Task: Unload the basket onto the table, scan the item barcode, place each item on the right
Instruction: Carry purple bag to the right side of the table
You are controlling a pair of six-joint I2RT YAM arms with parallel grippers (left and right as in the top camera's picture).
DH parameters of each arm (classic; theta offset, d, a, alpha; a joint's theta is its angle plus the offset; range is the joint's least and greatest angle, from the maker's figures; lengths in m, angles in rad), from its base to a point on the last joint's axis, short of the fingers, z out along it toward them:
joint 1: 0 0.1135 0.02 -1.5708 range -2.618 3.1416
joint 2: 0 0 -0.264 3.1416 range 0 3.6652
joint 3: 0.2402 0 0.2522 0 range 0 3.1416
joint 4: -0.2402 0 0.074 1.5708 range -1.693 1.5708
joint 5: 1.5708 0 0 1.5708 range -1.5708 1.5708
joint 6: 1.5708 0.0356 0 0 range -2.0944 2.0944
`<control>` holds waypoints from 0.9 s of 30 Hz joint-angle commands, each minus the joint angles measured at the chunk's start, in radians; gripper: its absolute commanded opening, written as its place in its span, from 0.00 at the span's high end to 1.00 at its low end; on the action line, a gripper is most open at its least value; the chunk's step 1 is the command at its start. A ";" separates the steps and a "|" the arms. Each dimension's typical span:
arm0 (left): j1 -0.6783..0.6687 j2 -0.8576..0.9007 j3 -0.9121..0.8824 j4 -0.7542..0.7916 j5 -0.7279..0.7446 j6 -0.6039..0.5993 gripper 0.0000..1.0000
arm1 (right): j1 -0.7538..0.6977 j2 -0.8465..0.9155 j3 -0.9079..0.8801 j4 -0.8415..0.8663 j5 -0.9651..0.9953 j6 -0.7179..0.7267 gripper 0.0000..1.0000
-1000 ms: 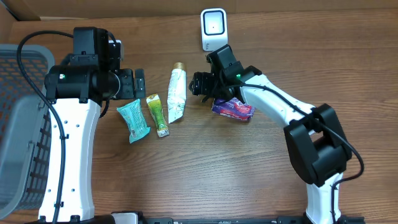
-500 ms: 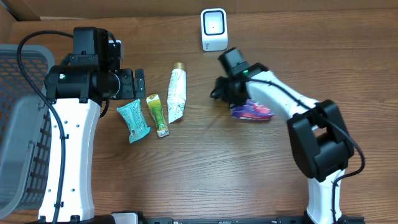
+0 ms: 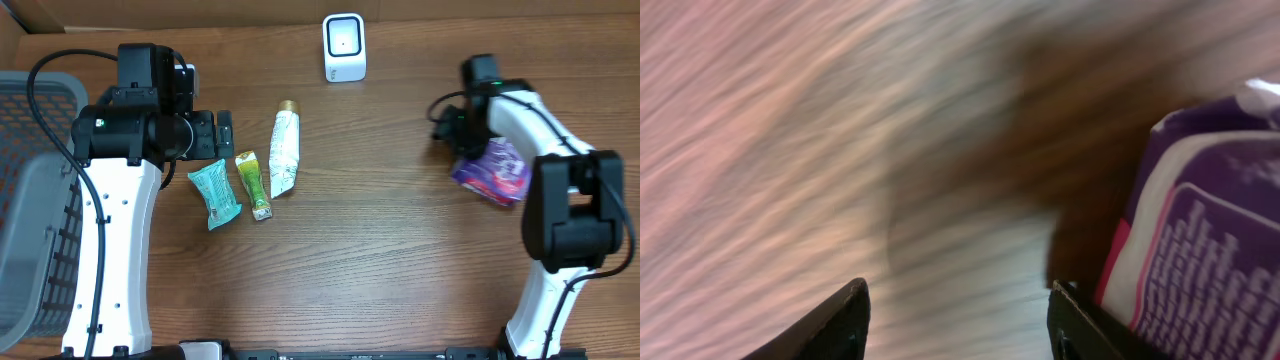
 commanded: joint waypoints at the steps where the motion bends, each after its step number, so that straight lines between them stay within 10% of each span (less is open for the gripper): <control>1: 0.000 0.006 0.012 0.000 0.007 0.002 0.01 | -0.077 0.003 0.012 -0.031 -0.006 -0.161 0.42; 16: 0.000 0.006 0.012 0.000 0.008 0.002 0.00 | -0.183 -0.130 0.095 -0.314 -0.357 -0.356 0.36; 27: 0.000 0.006 0.012 0.000 0.008 0.002 0.00 | -0.182 -0.135 -0.011 -0.590 -0.035 -0.171 0.28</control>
